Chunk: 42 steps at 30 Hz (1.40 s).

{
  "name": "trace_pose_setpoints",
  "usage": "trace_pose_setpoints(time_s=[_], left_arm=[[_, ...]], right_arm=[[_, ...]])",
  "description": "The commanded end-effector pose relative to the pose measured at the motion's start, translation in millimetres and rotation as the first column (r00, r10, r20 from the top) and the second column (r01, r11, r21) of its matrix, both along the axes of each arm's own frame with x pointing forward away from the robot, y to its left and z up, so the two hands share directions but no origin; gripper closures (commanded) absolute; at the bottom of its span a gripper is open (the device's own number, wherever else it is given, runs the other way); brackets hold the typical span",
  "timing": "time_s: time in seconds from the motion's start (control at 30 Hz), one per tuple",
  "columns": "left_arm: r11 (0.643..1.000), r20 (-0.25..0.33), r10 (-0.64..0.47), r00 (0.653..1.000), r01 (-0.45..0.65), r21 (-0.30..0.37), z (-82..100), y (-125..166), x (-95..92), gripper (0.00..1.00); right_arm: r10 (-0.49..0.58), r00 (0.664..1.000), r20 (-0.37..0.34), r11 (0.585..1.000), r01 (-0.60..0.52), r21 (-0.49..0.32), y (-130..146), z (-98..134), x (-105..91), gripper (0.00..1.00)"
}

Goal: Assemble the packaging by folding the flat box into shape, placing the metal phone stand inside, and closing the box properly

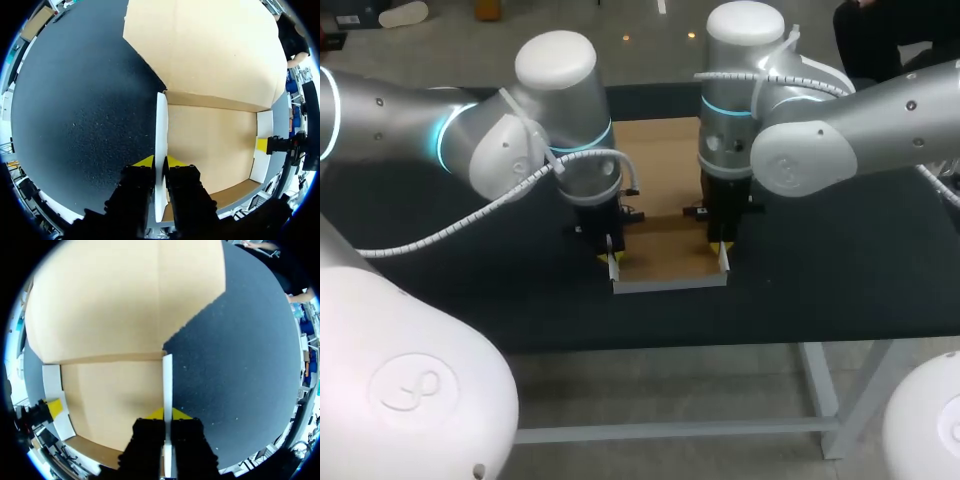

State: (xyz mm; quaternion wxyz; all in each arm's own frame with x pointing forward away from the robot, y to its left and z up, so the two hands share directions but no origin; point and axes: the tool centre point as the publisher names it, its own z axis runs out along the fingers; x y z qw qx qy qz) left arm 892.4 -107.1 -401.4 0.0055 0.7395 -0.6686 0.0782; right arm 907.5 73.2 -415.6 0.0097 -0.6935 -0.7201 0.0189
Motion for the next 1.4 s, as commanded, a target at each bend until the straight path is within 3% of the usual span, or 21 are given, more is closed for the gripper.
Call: trace_pose_setpoints(time_s=[0.03, 0.37, 0.47, 0.53, 1.0, 1.03, 1.07, 1.13, 1.17, 1.4], left_arm=[[0.996, -0.001, 0.012, 1.000, -0.012, 0.094, -7.3, -1.1, 2.0, 0.85], [0.997, 0.010, 0.008, 1.000, -0.009, 0.083, -10.2, -0.3, 3.9, 0.84], [0.997, 0.014, 0.011, 1.000, -0.012, 0.082, -10.3, 0.4, 4.6, 0.89], [0.997, 0.016, 0.013, 1.000, -0.014, 0.081, -10.3, 0.9, 5.1, 1.00], [0.997, 0.027, 0.019, 0.999, -0.021, 0.077, -12.3, 3.1, 6.4, 1.00], [0.997, 0.028, 0.019, 0.999, -0.021, 0.077, -12.2, 3.2, 6.7, 1.00], [0.997, 0.029, 0.019, 0.999, -0.021, 0.077, -11.8, 3.3, 7.0, 1.00], [0.997, 0.032, 0.019, 0.999, -0.021, 0.077, -11.1, 3.5, 7.1, 1.00], [0.997, 0.033, 0.019, 0.999, -0.022, 0.077, -10.7, 3.8, 7.1, 1.00], [0.997, 0.038, 0.020, 0.999, -0.023, 0.076, -9.6, 5.1, 6.8, 1.00]], right_arm=[[0.000, 1.000, -0.005, 1.000, 0.000, -0.002, -0.2, 0.2, 0.9, 1.00], [0.000, 1.000, -0.005, 1.000, 0.000, -0.002, -0.2, 0.2, 0.9, 1.00], [0.000, 1.000, -0.005, 1.000, 0.000, -0.002, -0.2, 0.2, 0.9, 1.00], [0.000, 1.000, -0.005, 1.000, 0.000, -0.002, -0.2, 0.2, 0.9, 1.00], [0.010, 1.000, 0.004, 1.000, -0.010, -0.003, 0.9, 3.4, -0.9, 1.00], [0.018, 1.000, 0.008, 1.000, -0.018, -0.006, 1.8, 4.7, -1.8, 0.96], [0.029, 0.999, 0.015, 1.000, -0.029, -0.004, 2.7, 6.1, -2.7, 0.75], [0.049, 0.998, 0.029, 0.999, -0.049, -0.008, 4.5, 9.4, -5.1, 0.05], [0.058, 0.998, 0.036, 0.998, -0.058, -0.005, 5.0, 11.3, -6.2, 0.00], [0.135, 0.985, 0.104, 0.991, -0.136, 0.002, 3.6, 27.2, -13.4, 0.00]])
